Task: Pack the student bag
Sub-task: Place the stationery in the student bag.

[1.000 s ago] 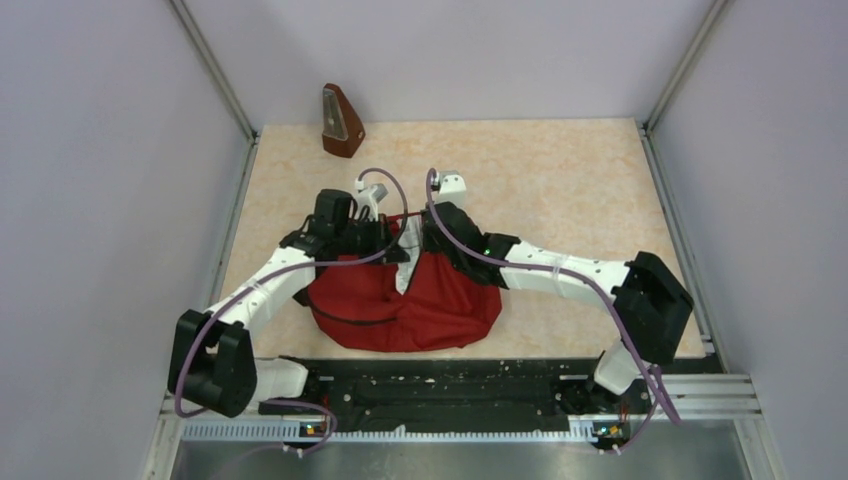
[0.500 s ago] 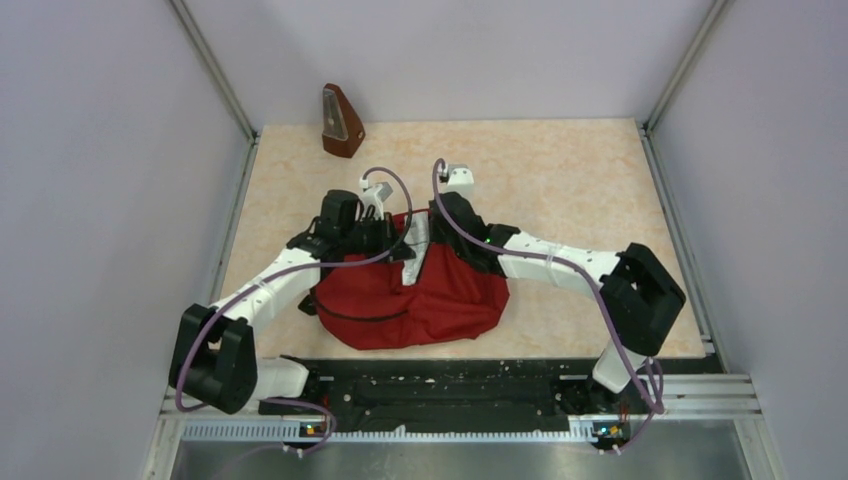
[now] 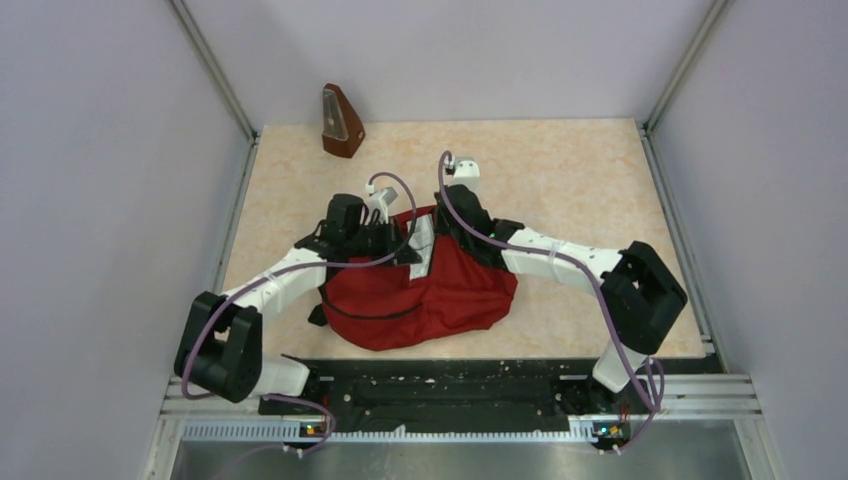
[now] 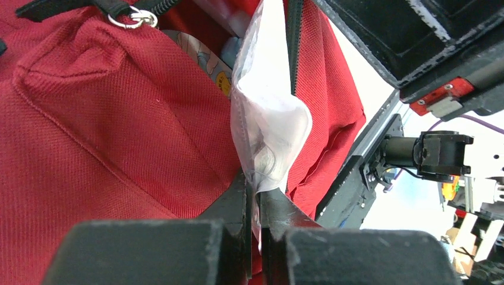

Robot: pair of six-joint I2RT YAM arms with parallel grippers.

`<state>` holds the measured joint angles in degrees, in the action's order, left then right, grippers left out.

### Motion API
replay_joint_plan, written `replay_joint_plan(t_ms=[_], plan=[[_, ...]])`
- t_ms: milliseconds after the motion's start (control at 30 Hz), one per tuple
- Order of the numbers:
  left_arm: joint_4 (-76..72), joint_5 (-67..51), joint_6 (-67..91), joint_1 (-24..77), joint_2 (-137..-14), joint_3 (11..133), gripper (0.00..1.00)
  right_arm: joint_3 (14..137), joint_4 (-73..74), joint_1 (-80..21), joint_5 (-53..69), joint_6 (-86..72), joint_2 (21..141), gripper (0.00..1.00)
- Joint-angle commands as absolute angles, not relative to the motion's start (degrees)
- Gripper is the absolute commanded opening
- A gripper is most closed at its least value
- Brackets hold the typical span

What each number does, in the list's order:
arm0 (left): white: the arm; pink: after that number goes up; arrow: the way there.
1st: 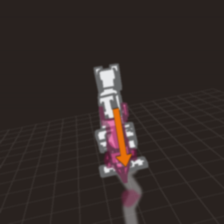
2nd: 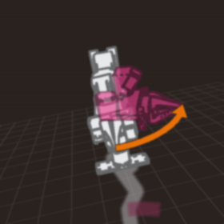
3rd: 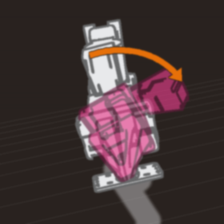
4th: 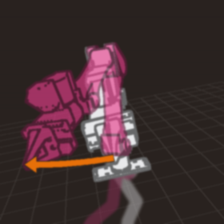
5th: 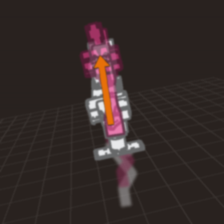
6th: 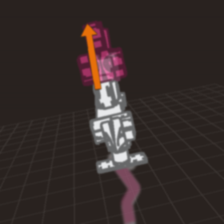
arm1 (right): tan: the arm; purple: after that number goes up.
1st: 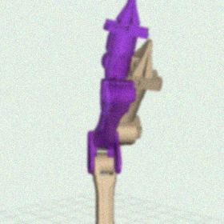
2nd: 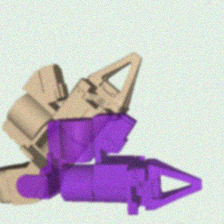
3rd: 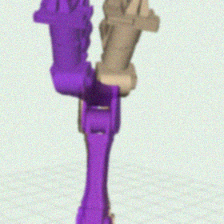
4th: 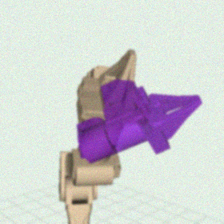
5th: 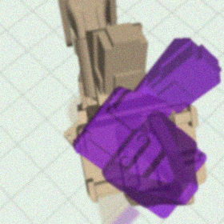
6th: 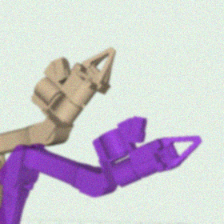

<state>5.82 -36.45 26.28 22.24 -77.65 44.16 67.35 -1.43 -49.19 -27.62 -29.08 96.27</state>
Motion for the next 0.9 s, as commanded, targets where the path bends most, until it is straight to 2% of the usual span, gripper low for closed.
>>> replay_joint_plan(t_ms=[0,267,467,867], plan=[[17.8,-40.2,23.7,24.8,-82.7,42.3,0.0,70.6,-16.8,-45.4,-31.0,-26.0,94.5,0.0],[15.7,-39.8,24.0,24.8,-88.7,44.1,0.0,64.8,-23.1,-47.5,-26.5,-22.1,89.5,0.0],[10.0,-38.0,28.9,24.8,-89.4,45.5,0.0,63.8,-19.4,-51.2,-26.0,-20.6,87.8,0.0],[-17.2,-32.0,47.7,26.2,-85.1,39.5,0.0,59.3,-16.2,-56.3,-27.3,-31.2,86.3,0.0]])
